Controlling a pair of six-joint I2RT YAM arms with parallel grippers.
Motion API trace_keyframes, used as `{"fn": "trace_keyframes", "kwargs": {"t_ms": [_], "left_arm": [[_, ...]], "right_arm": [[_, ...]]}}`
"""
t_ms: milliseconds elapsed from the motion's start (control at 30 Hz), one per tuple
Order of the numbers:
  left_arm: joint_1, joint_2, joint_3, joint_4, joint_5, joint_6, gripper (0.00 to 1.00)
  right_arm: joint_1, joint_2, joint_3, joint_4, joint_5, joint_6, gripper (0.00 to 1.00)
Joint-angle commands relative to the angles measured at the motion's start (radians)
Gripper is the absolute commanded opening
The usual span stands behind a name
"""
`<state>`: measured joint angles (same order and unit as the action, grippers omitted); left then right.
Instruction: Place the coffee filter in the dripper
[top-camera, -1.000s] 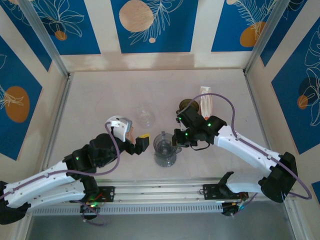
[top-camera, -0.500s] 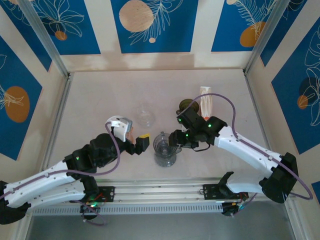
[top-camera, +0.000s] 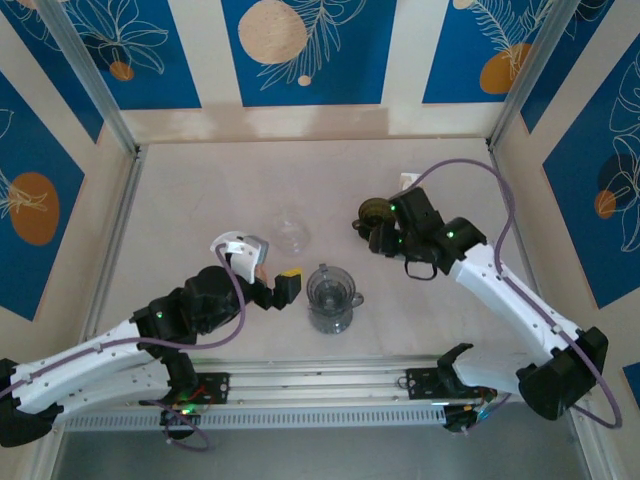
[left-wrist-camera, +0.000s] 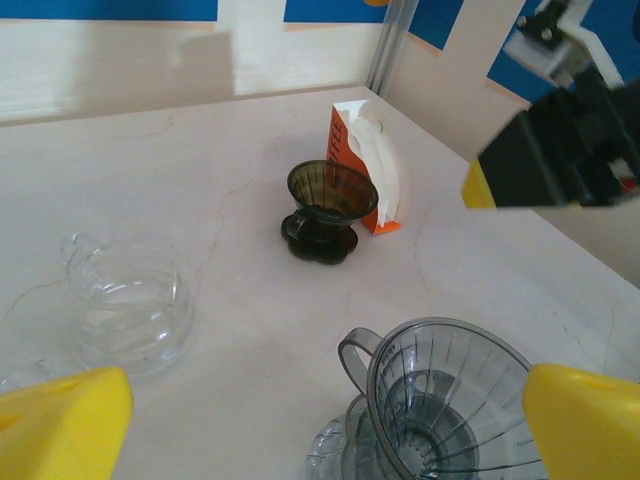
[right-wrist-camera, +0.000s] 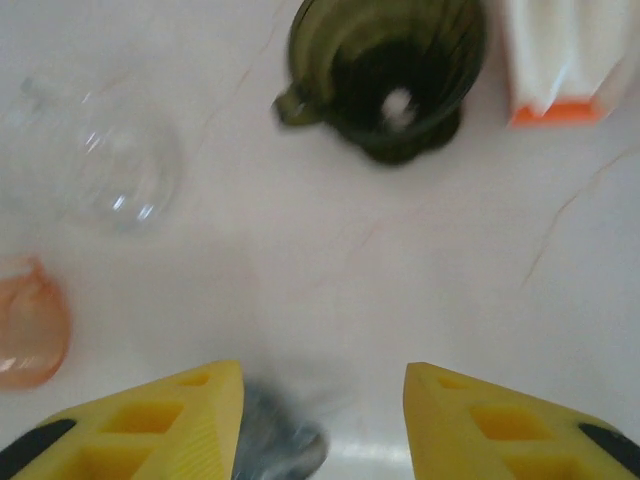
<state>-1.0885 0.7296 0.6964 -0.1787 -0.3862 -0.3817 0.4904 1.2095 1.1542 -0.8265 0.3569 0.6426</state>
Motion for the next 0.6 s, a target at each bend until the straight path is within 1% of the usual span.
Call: {"fn": "trace_keyframes", "kwargs": {"t_ms": [0, 167, 300, 433, 567], "left_arm": [[0.002, -0.004, 0.003, 0.014, 0.004, 0.026, 1.00], [0.002, -0.004, 0.003, 0.008, 0.005, 0.024, 1.00], [0.003, -0.001, 0.003, 0.008, 0.008, 0.024, 1.00], [0.003, 0.004, 0.006, 0.009, 0.006, 0.028, 1.00], [0.003, 0.008, 0.006, 0.015, 0.004, 0.035, 1.00]], "right_arm": [[-0.084, 0.085, 0.052, 0.080, 0.069, -0.095, 0.44], [-0.168, 0.249, 0.145, 0.115, 0.087, -0.172, 0.38], [-0.225, 0.363, 0.216, 0.115, 0.095, -0.194, 0.35], [-0.262, 0.444, 0.266, 0.110, 0.120, -0.201, 0.31], [-0.294, 0.502, 0.304, 0.122, 0.108, -0.194, 0.30]]}}
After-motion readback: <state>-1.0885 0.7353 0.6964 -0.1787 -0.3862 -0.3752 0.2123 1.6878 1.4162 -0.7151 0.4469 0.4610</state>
